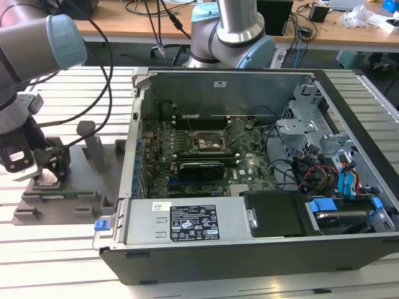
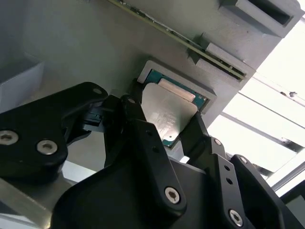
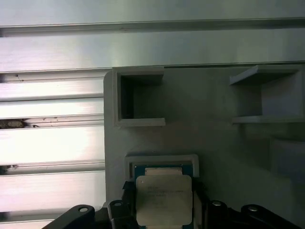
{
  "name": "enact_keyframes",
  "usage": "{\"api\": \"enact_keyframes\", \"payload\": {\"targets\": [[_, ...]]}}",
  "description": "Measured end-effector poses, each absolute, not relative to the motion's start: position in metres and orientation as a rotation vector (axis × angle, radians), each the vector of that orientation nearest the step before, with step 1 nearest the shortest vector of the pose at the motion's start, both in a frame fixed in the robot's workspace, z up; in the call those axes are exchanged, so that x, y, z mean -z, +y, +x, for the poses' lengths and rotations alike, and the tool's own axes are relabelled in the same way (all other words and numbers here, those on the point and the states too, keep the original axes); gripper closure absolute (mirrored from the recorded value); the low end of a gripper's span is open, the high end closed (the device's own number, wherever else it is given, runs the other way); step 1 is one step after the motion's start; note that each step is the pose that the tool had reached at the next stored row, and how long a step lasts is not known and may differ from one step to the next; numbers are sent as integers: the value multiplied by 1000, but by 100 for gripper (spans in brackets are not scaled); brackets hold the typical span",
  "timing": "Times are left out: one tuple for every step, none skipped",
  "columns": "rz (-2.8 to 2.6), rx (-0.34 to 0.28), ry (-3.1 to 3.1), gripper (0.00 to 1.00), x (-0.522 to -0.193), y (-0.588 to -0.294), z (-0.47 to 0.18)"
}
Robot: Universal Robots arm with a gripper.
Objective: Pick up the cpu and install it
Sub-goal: 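Pick up the cpu and move it towards the insertion slot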
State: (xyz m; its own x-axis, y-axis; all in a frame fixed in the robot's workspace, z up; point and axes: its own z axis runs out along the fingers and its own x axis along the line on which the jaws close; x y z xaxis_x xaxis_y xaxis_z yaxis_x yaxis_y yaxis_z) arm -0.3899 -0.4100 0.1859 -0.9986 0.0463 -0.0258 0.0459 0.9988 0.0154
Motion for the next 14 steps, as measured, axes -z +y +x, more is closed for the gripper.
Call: {"api": "enact_keyframes", "payload": {"targets": [[72,-23,3115,45,-188,-410,-390],[72,-23,3115,45,-190,-410,-390],[72,-23,3115,45,-192,-410,-390],[72,-23,3115,45,-194,-410,-390],[72,-23,3115,45,-197,-410,-390],[72,-23,3115,45,-199,-410,-390],[72,-23,3115,45,-200,-410,-390],[72,-23,3115,45,-202,-410,-390],[72,-23,3115,45,-204,-410,-390],[72,-23,3115,45,-207,-410,-390],[72,-23,3115,45,-210,-410,-390],[72,-23,3115,45,-211,-410,-390],[72,-23,3115,45,-215,-410,-390],[72,-23,3115,45,-218,-410,-390]]}}
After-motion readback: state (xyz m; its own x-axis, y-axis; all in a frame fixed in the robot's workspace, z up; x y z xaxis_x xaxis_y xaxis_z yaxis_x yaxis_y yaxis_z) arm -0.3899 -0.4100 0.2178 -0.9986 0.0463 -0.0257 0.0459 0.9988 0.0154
